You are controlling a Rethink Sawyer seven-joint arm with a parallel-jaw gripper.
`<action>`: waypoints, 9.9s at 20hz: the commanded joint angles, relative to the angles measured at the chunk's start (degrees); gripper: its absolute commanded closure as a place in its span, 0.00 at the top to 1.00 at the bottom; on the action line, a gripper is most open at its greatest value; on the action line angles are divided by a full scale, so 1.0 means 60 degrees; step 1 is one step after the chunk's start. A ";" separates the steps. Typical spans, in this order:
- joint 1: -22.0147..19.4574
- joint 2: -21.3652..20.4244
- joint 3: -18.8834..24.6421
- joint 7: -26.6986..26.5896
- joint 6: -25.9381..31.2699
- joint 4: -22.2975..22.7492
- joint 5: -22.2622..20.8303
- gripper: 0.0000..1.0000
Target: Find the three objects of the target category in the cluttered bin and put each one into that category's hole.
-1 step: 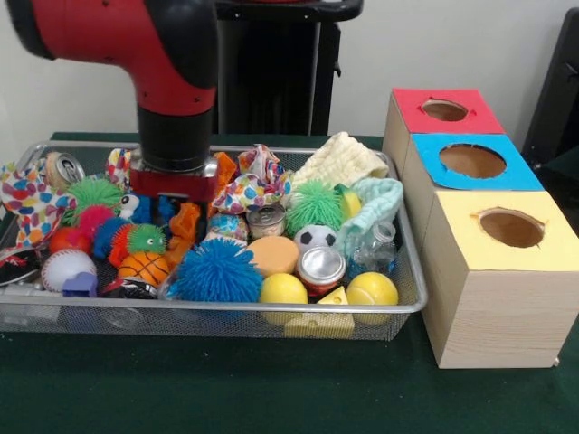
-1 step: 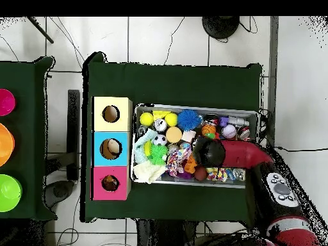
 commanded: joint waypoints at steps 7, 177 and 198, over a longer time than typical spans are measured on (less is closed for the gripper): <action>0.1631 -0.0793 -0.1013 0.2936 -0.1099 0.2299 0.1034 1.00; -0.1970 -0.1631 0.2342 -0.1220 0.3610 0.0064 -0.0216 0.00; 0.0082 -0.2333 0.1546 0.1699 0.2881 0.1453 0.0664 0.00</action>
